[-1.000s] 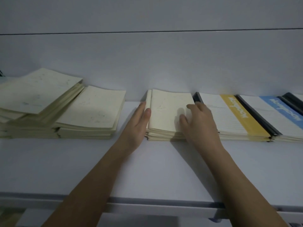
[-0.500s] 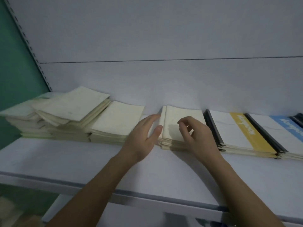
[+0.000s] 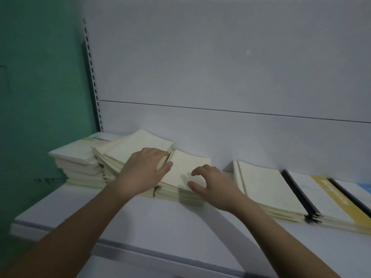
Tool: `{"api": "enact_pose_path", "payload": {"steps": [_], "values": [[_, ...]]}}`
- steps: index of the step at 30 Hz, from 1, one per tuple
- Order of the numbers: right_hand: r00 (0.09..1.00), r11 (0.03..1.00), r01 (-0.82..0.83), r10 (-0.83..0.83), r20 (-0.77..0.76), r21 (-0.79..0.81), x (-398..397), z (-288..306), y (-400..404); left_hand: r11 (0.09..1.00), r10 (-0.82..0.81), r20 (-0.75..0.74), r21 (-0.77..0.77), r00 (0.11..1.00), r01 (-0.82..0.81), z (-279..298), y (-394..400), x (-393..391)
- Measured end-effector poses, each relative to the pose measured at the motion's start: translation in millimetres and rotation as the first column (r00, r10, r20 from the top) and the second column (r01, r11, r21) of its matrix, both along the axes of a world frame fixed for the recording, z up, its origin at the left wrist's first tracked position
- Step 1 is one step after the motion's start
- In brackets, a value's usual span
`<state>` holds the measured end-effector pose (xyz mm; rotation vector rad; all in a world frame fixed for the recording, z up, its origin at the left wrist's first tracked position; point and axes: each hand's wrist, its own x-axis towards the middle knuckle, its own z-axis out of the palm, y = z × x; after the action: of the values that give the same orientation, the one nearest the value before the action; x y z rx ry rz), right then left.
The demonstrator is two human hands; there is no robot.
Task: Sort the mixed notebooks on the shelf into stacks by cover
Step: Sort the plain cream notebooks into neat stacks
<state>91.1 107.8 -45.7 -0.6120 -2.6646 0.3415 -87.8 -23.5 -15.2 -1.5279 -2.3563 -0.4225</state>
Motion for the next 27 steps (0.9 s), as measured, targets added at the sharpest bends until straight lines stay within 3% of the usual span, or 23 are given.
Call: {"api": "enact_pose_path", "payload": {"steps": [3, 9, 12, 17, 20, 22, 24, 26, 27], "values": [[0.988, 0.995, 0.04, -0.054, 0.143, 0.094, -38, -6, -9, 0.999, -0.039, 0.049, -0.016, 0.998, 0.04, -4, -7, -18], [0.926, 0.992, 0.097, -0.121, 0.357, 0.084, -68, -22, -15, 0.987, -0.137, 0.099, -0.066, 0.986, 0.144, -10, -22, -57], [0.941, 0.982, 0.105, -0.15, 0.304, 0.158, -62, -21, -25, 0.978, -0.191, 0.098, -0.07, 0.977, 0.199, -9, -24, -71], [0.954, 0.982, 0.103, -0.142, 0.262, 0.159, -47, -19, -35, 0.947, -0.32, 0.17, 0.046, 0.932, 0.316, 0, -17, -70], [0.981, 0.982, 0.187, -0.188, -0.054, -0.02, -43, -21, -38, 0.925, -0.375, 0.377, 0.211, 0.847, 0.316, 4, -12, -65], [0.917, 0.966, 0.216, -0.25, -0.312, -0.139, -47, -17, -43, 0.917, -0.392, 0.537, 0.287, 0.747, 0.275, 9, -10, -61], [0.835, 0.957, 0.22, -0.284, -0.471, -0.187, -52, -9, -52, 0.924, -0.383, 0.752, 0.314, 0.537, 0.22, 16, -8, -55], [0.804, 0.969, 0.205, -0.248, -0.54, -0.138, -58, -3, -63, 0.938, -0.329, 0.933, 0.305, 0.148, 0.163, 24, -5, -50], [0.814, 0.979, 0.185, -0.2, -0.545, -0.083, -61, -2, -69, 0.943, -0.292, 0.955, 0.297, -0.052, 0.15, 28, -4, -48]]}}
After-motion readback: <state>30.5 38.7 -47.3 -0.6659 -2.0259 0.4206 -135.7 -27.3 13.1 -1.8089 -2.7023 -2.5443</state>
